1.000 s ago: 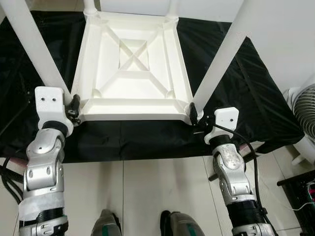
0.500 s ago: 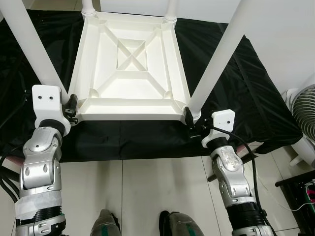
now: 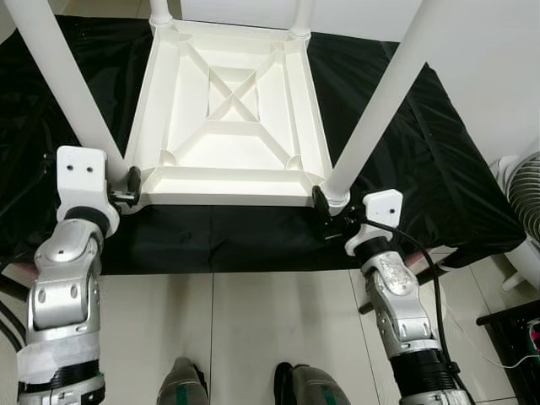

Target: Building children table

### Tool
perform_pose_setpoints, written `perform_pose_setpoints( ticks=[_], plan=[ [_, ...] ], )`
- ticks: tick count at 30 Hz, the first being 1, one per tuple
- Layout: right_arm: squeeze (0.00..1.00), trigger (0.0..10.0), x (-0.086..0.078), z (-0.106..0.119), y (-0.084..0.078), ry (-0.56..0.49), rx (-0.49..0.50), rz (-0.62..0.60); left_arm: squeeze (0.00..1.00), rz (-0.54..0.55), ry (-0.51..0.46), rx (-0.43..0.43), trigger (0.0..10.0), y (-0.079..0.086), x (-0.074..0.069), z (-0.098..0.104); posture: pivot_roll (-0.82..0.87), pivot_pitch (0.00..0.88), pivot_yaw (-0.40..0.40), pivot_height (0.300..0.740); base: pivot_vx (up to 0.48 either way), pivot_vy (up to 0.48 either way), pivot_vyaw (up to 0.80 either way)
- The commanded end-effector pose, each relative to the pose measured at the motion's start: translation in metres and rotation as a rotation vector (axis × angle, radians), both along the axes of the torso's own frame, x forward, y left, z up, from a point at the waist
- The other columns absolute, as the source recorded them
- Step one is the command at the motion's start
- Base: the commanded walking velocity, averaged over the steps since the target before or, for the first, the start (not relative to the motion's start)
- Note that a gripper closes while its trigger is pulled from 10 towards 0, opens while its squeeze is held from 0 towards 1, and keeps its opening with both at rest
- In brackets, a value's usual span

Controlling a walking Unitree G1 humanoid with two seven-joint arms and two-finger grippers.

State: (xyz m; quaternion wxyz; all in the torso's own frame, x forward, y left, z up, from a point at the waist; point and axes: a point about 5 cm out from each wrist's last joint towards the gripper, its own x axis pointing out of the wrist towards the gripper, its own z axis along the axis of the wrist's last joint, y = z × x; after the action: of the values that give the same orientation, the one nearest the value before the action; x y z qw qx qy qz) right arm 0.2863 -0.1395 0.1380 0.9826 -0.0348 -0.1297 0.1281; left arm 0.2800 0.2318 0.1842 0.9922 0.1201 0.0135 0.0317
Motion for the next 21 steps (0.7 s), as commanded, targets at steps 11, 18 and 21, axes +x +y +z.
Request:
perform_pose_setpoints(
  ticks=[11, 18, 21],
  plan=[
    [0.0, 10.0, 0.005, 0.001, -0.006, -0.002, 0.004, -0.01, 0.0, -0.615, 0.142, -0.035, 10.0, -0.06, -0.045, -0.001, 0.08, 0.075, -0.062, 0.74, 0.0, 0.0, 0.0],
    [0.0, 10.0, 0.009, 0.002, -0.008, 0.007, 0.033, -0.02, 0.0, -0.676, 0.153, -0.099, 10.0, -0.083, -0.041, -0.002, 0.08, 0.07, -0.059, 0.74, 0.0, 0.0, 0.0],
    [0.0, 10.0, 0.008, 0.001, -0.01, 0.009, 0.038, -0.026, 0.0, -0.7, 0.158, -0.097, 10.0, -0.089, -0.04, -0.002, 0.08, 0.071, -0.055, 0.74, 0.0, 0.0, 0.0]
  ],
)
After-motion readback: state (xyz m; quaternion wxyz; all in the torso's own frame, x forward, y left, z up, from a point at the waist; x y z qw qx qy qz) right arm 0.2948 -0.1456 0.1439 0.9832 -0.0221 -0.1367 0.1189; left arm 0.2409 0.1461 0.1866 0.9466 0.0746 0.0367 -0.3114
